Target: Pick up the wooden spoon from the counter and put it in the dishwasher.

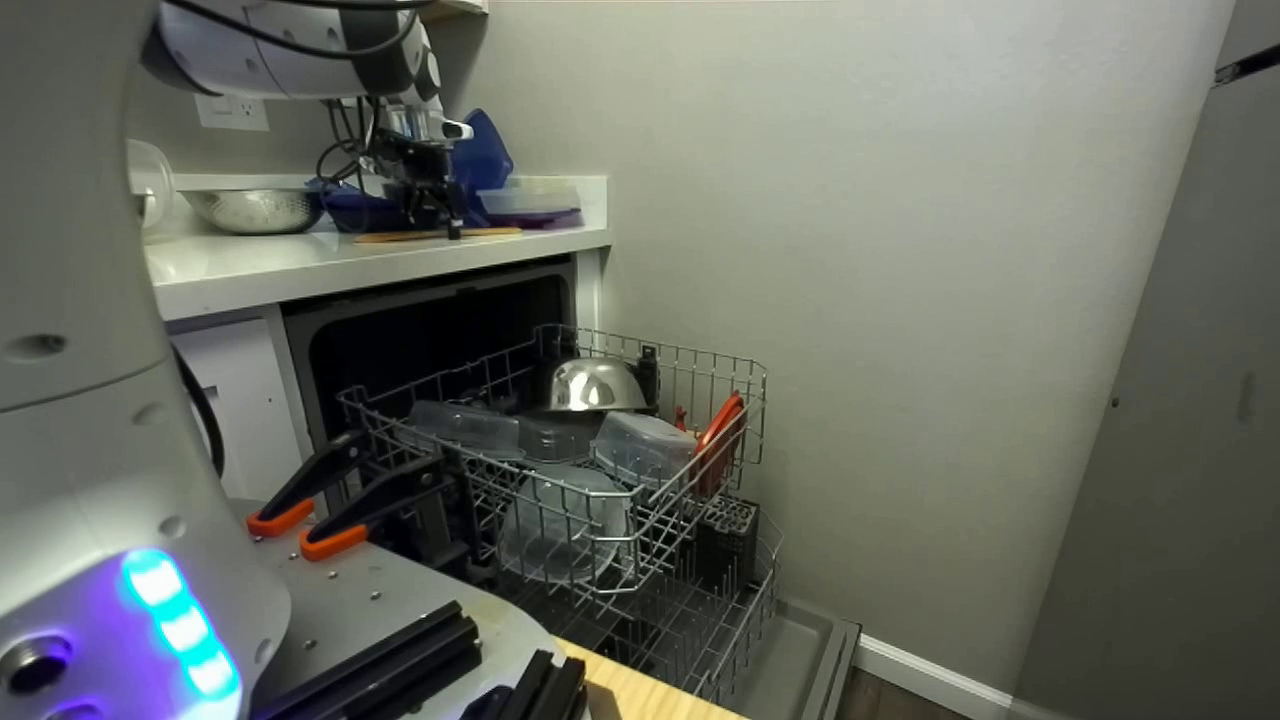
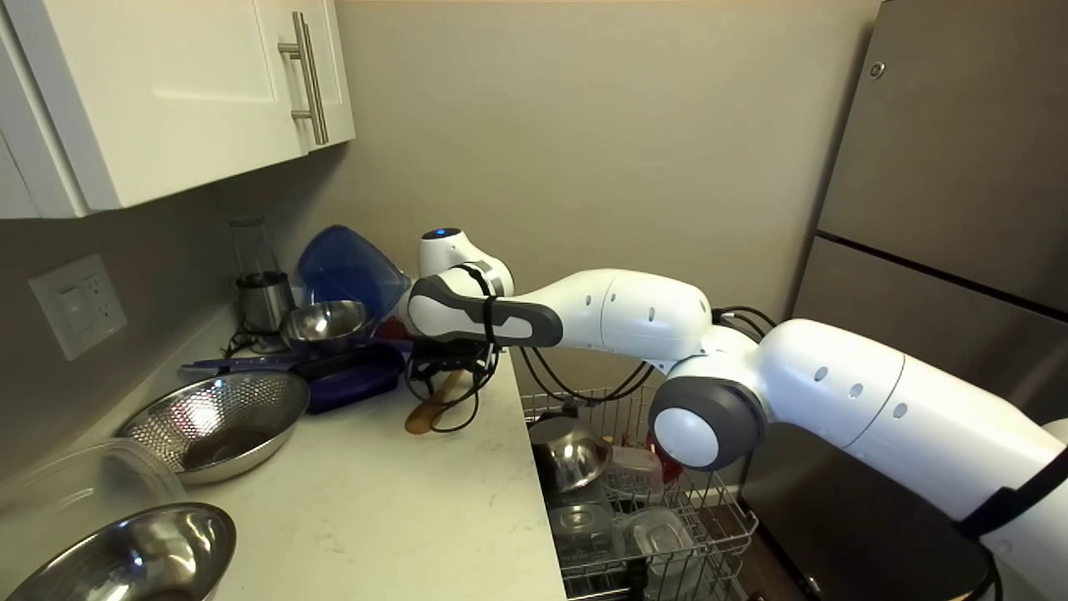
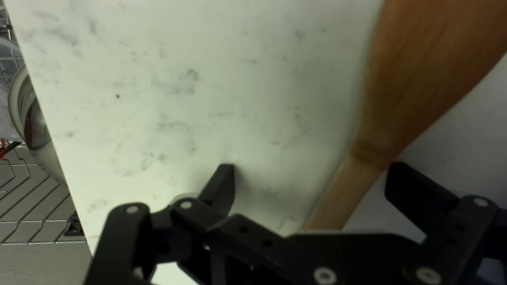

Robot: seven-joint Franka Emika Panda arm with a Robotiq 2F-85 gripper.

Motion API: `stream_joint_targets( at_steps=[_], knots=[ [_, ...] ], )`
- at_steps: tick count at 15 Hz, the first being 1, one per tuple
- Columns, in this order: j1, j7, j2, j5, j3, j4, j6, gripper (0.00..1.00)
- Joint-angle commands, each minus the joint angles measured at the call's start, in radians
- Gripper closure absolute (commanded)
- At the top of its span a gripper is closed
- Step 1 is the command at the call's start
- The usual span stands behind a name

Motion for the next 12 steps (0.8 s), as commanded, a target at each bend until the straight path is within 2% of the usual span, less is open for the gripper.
stream_joint_targets(
  at_steps=[1, 12],
  knots=[
    [-0.009, 0.044, 0.004, 0.016, 0.014, -0.012, 0.004, 0.27],
    [-0.02, 0.072, -0.014, -0.003, -0.003, -0.005, -0.017, 0.97]
  ],
)
